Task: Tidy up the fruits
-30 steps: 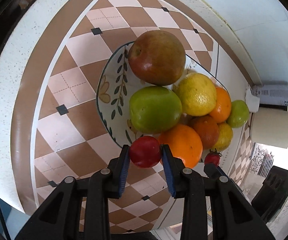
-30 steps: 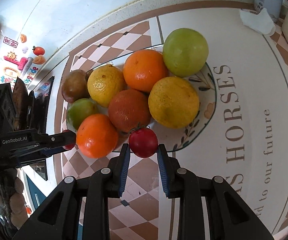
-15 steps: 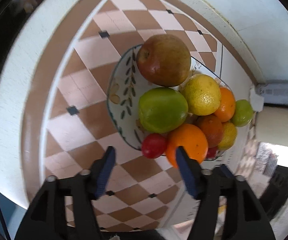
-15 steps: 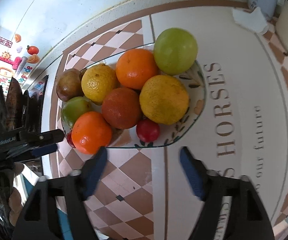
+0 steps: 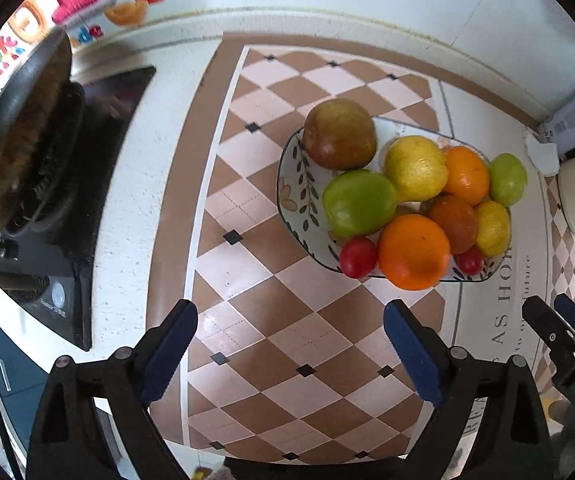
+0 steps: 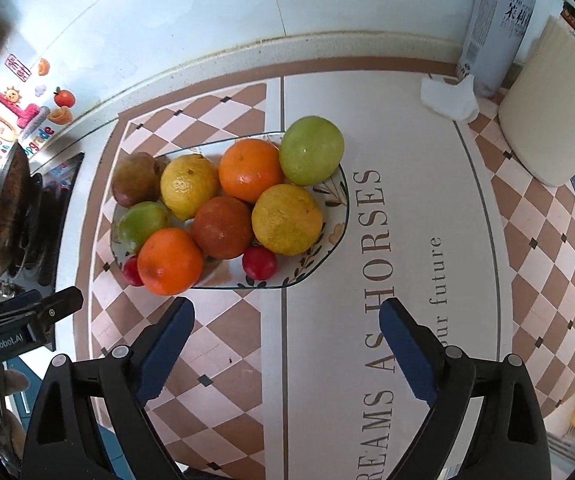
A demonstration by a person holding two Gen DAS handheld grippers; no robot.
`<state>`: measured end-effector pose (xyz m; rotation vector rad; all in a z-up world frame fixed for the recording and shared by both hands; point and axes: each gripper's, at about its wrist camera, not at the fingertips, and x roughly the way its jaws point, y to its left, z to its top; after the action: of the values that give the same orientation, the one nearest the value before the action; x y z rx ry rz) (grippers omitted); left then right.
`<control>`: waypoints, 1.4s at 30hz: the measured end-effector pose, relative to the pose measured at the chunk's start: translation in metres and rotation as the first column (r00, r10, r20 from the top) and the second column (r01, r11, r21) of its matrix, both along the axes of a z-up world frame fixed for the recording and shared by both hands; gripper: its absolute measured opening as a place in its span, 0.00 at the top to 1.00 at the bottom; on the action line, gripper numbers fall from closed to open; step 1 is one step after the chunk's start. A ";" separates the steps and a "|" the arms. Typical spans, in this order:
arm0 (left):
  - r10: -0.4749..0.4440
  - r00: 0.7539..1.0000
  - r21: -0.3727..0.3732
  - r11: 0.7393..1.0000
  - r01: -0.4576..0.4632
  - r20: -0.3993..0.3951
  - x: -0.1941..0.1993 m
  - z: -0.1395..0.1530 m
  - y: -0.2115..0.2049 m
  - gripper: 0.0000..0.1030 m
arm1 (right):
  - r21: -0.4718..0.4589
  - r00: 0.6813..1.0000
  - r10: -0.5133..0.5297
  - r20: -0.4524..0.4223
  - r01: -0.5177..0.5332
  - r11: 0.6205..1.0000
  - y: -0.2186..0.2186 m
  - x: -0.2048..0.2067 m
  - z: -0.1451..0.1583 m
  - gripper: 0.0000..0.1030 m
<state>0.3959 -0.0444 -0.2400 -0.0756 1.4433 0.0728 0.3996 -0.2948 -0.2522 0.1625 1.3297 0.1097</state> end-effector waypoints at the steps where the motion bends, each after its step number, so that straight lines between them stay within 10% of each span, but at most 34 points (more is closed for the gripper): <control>1: 0.001 1.000 0.005 1.000 -0.001 0.010 -0.001 0.003 -0.003 0.07 | 0.002 1.000 0.001 0.007 -0.001 1.000 -0.001 -0.003 0.004 0.07; 42: -0.087 0.876 0.033 0.996 0.081 0.473 -0.273 0.221 0.019 0.07 | 0.009 0.898 -0.058 0.437 0.060 0.998 0.036 -0.328 0.252 0.07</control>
<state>0.1229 -0.0250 -0.0189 -0.0175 0.9504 -0.0100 0.0712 -0.2591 -0.0003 0.1629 0.8733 0.0849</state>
